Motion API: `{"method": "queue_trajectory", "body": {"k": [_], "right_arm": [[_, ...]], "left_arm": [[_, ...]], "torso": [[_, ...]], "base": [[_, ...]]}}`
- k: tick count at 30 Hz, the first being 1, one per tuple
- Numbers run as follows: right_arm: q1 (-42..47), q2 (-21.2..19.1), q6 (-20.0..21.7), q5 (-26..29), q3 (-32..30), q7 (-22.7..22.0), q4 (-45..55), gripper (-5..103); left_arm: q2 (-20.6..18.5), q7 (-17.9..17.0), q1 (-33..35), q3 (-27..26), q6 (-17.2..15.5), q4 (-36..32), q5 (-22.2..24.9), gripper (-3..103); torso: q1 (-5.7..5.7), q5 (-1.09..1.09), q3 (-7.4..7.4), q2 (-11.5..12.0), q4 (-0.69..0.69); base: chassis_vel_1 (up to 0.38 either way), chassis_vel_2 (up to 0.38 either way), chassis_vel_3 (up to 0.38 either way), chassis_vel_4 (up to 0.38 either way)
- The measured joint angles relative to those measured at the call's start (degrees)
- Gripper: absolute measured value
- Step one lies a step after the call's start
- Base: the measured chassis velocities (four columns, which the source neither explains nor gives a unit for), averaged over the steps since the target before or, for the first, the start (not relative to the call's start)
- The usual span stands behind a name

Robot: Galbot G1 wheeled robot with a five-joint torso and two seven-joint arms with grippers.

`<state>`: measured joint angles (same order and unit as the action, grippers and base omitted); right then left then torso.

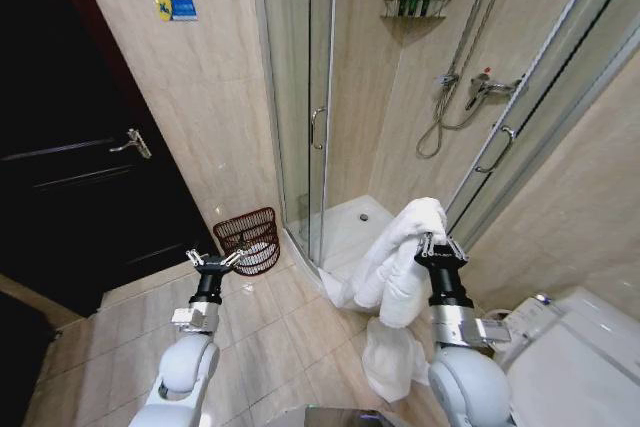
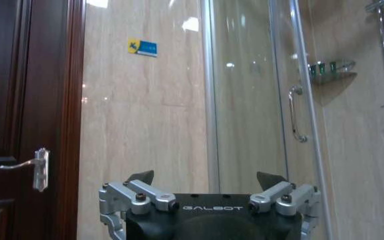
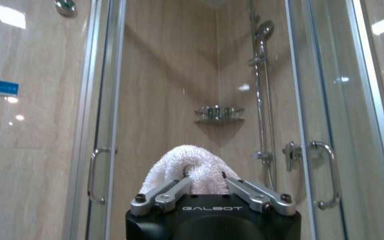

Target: Discard the used towel into the hamper.

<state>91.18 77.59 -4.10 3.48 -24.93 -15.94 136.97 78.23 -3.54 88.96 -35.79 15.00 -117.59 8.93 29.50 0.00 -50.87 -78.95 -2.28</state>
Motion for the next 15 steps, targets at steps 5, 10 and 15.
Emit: {"method": "queue_trajectory", "body": {"k": [5, 10, 15], "right_arm": [[0.0, 0.1, 1.7, 0.0, 0.1, -0.9, 0.5, 6], [0.0, -0.1, 1.8, -0.2, -0.1, -1.1, 0.6, 6], [0.4, -0.1, 1.7, -0.5, -0.2, -1.5, 0.6, 6]], "left_arm": [[0.0, 0.3, -0.2, 0.1, -0.6, 0.5, -1.7, 100], [0.2, 0.3, -0.6, 0.5, -1.0, 0.6, -2.0, 100], [0.2, 0.3, -0.8, 0.7, -1.1, 0.6, -2.1, 100]], "torso": [[0.0, 0.0, 0.0, 0.0, 0.01], [0.0, 0.0, 0.0, 0.0, 0.0], [0.0, 0.0, 0.0, 0.0, 0.01]], "base": [[0.0, 0.0, 0.0, 0.0], [0.0, 0.0, 0.0, 0.0], [0.034, 0.03, 0.034, 0.041]]}}
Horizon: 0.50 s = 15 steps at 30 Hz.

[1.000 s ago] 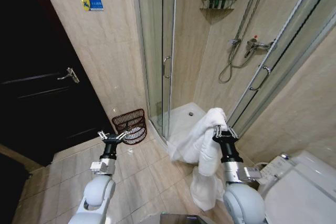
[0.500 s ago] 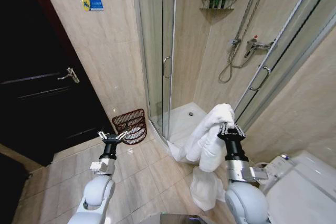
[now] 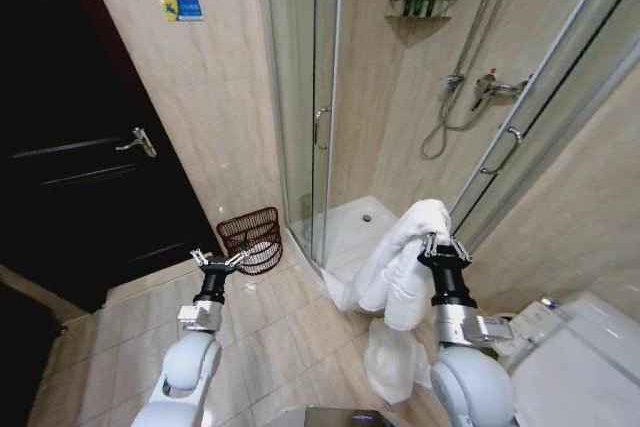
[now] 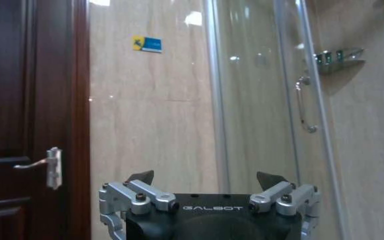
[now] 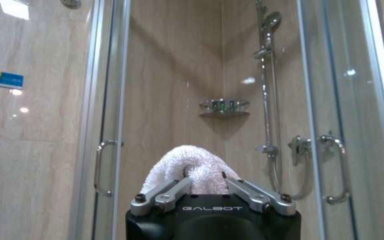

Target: Discard the used towel into the hamper.

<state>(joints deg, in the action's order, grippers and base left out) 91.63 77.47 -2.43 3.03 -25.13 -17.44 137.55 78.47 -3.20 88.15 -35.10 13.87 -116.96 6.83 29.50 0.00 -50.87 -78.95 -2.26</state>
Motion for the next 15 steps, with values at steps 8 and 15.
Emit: {"method": "queue_trajectory", "body": {"k": [8, 15], "right_arm": [[-0.4, 0.3, 0.2, -0.3, 0.2, -0.6, -0.3, 6], [-0.3, 0.4, 0.8, -0.1, 0.5, -0.8, -0.3, 6]], "left_arm": [[-0.4, 0.0, 0.1, -0.3, 0.2, 0.1, 0.1, 100], [-0.2, -0.3, -0.5, 0.0, 2.3, 0.9, 0.3, 100]], "torso": [[0.0, 0.0, 0.0, 0.0, -0.02], [0.01, 0.0, 0.0, 0.0, -0.02]], "base": [[0.081, 0.07, 0.08, 0.068], [0.116, 0.098, 0.097, 0.078]]}}
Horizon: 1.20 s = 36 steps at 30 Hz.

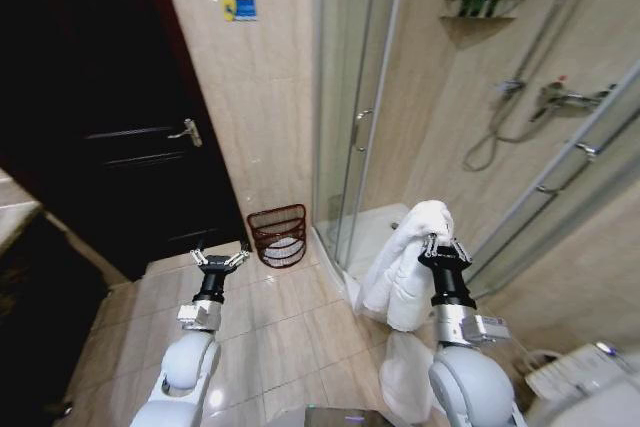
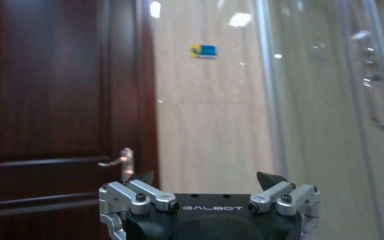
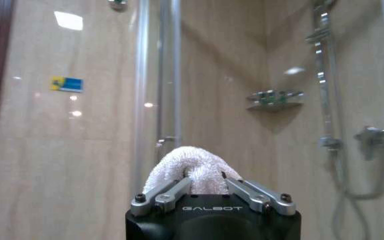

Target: Discard the used towel into the hamper.

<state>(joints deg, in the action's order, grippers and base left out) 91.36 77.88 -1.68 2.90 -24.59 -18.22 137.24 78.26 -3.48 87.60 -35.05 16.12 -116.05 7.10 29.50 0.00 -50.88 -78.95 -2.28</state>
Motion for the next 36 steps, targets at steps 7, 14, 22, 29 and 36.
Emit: {"method": "queue_trajectory", "body": {"k": [7, 14, 22, 29, 36], "right_arm": [[0.2, 0.1, 0.0, -0.4, 0.0, -0.1, 0.0, 6], [0.2, 0.3, -0.1, -1.0, 0.4, 0.0, -0.1, 6], [0.2, 0.3, -0.5, -1.2, 0.7, 0.3, -0.4, 6], [0.1, 0.3, -0.8, -1.3, 1.0, 1.0, -0.5, 6], [-0.1, 0.0, -1.1, -1.3, 1.0, 1.2, -0.6, 6]], "left_arm": [[0.0, 0.0, -0.1, 0.1, 1.3, 0.3, 0.2, 100], [-0.1, 0.0, 0.2, 0.0, 1.4, 0.1, 0.3, 100], [0.0, 0.0, 0.9, -0.1, 1.4, -0.6, 0.3, 100], [0.0, 0.0, 1.4, -0.3, 1.2, -1.2, 0.2, 100], [0.4, 0.0, 1.5, -0.2, 0.1, -1.9, 0.0, 100]], "torso": [[-0.01, -0.01, 0.0, 0.0, 0.03], [-0.01, 0.0, 0.0, 0.0, 0.01], [0.0, 0.0, 0.0, 0.0, 0.0], [-0.01, 0.0, 0.0, 0.0, 0.01], [-0.01, 0.0, 0.0, 0.0, 0.01]], "base": [[0.093, 0.077, -0.01, -0.013], [0.074, 0.067, -0.071, -0.061], [0.067, 0.081, -0.075, -0.076], [0.079, 0.068, -0.078, -0.08], [0.067, 0.069, -0.058, -0.076]]}}
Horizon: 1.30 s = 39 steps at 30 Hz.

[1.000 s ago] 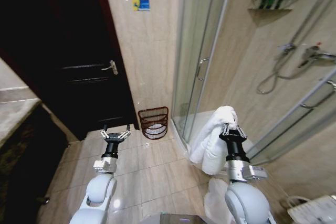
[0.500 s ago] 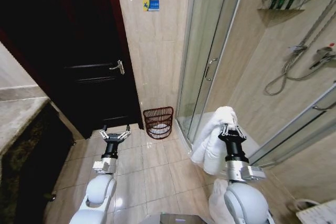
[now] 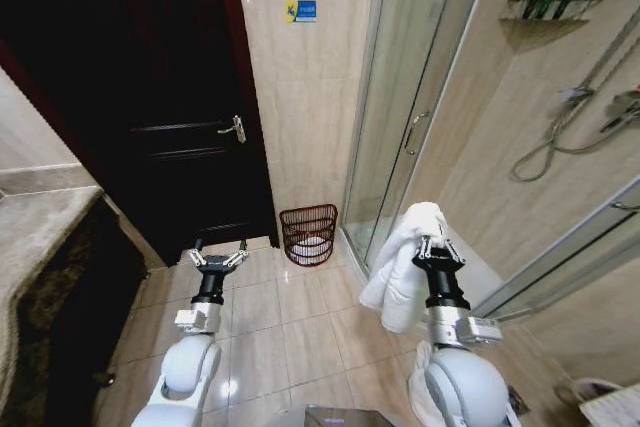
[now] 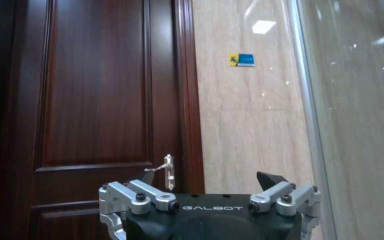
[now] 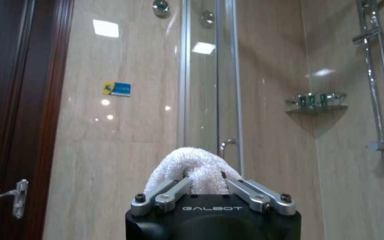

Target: Discard the used towel into the hamper.

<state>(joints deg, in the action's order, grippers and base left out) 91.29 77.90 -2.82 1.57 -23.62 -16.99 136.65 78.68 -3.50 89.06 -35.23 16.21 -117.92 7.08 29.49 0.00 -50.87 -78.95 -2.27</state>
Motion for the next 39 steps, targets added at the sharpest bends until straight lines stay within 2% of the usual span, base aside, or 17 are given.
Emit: {"method": "queue_trajectory", "body": {"k": [8, 14, 21, 25, 29, 36, 39], "right_arm": [[-0.7, -0.1, 0.0, 0.1, 0.2, 0.4, -0.1, 6], [-0.9, -0.3, -0.1, 0.4, 0.0, 0.4, -0.3, 6], [-1.2, -0.5, -0.7, 1.9, -0.1, 0.7, -0.5, 6], [-1.6, -0.6, -0.6, 2.7, -0.2, 1.0, -0.7, 6], [-2.4, -1.3, -0.6, 3.5, -0.7, 1.2, -0.7, 6], [-6.1, -3.8, 1.8, 9.1, -2.0, 1.7, 0.1, 6], [-12.8, -9.8, 3.6, 16.9, -3.0, 1.7, -0.2, 6]], "left_arm": [[0.3, 0.0, 0.4, 0.0, -2.1, -0.9, -0.2, 100], [0.5, 0.1, 0.5, 0.2, -2.2, -0.8, -0.8, 100], [0.7, 0.1, 0.2, 0.3, -1.5, -0.2, -1.0, 100], [0.7, -0.1, -0.2, 0.3, 0.1, 0.3, -1.0, 100], [1.0, -0.6, -0.2, 0.4, 0.3, 0.7, -1.2, 100], [1.7, -1.2, 0.9, 0.3, 0.1, 0.9, -2.5, 100], [3.2, -1.9, 1.7, 0.0, 0.1, 1.8, -4.2, 100]], "torso": [[0.0, 0.0, 0.0, 0.0, 0.0], [0.0, 0.0, 0.0, 0.0, 0.0], [0.0, 0.02, 0.0, 0.0, 0.0], [0.0, 0.0, 0.0, 0.0, -0.02], [0.0, -0.01, 0.0, 0.0, 0.01], [0.0, -0.01, 0.0, 0.0, 0.01], [0.0, -0.01, 0.0, 0.0, 0.0]], "base": [[0.069, 0.113, -0.078, -0.108], [0.107, 0.139, -0.069, -0.098], [0.107, 0.136, -0.018, -0.038], [0.06, 0.044, 0.049, 0.046], [-0.002, -0.004, 0.01, 0.014], [0.0, 0.0, 0.0, 0.0], [0.0, 0.0, 0.0, 0.0]]}}
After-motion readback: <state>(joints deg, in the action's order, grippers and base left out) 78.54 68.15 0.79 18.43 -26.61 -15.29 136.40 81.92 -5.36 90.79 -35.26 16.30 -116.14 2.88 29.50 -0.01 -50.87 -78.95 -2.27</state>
